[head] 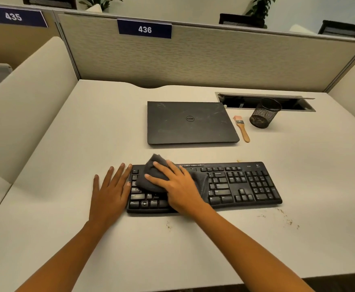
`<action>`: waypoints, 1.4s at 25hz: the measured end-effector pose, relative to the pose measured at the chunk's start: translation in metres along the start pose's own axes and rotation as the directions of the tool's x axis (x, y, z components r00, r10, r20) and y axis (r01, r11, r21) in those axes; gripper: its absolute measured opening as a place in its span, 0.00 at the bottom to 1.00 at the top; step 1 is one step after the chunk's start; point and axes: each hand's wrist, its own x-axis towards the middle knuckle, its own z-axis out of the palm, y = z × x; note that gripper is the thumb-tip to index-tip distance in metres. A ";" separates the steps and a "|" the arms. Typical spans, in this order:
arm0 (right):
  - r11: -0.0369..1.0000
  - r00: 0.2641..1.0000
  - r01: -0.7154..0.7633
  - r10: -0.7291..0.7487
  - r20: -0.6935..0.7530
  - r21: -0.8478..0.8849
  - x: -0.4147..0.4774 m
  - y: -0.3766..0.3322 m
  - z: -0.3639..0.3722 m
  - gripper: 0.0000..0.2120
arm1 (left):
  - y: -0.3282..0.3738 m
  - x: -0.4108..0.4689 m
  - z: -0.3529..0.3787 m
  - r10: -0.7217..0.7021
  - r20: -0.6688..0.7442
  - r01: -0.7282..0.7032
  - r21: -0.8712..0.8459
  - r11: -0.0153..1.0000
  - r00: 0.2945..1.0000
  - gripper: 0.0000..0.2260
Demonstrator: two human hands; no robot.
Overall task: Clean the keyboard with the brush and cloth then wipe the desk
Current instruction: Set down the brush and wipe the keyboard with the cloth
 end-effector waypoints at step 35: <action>0.980 0.973 0.194 -0.199 -0.121 -0.053 -0.110 0.069 -0.016 0.25 | -0.002 -0.001 0.000 0.021 -0.005 -0.021 0.024 0.999 1.000 0.28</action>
